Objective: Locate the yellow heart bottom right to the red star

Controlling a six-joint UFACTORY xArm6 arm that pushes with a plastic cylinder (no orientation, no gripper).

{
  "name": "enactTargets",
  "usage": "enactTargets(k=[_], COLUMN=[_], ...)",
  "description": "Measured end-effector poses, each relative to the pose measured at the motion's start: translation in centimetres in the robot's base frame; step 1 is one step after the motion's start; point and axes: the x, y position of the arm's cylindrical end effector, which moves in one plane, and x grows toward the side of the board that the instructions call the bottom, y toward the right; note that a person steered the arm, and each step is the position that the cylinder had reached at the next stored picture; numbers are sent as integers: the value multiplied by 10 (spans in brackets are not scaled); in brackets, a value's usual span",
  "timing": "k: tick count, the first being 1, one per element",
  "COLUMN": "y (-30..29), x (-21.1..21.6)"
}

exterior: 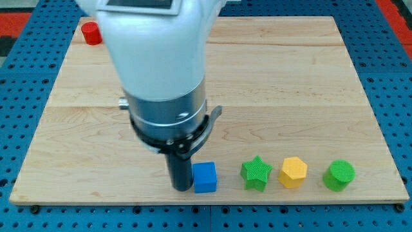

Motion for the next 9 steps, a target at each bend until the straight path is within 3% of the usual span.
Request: enactTargets(k=[2, 3, 4, 7, 8, 9], y=[14, -21, -44, 23, 8, -17], x=[-4, -9, -67, -329, -367, -374])
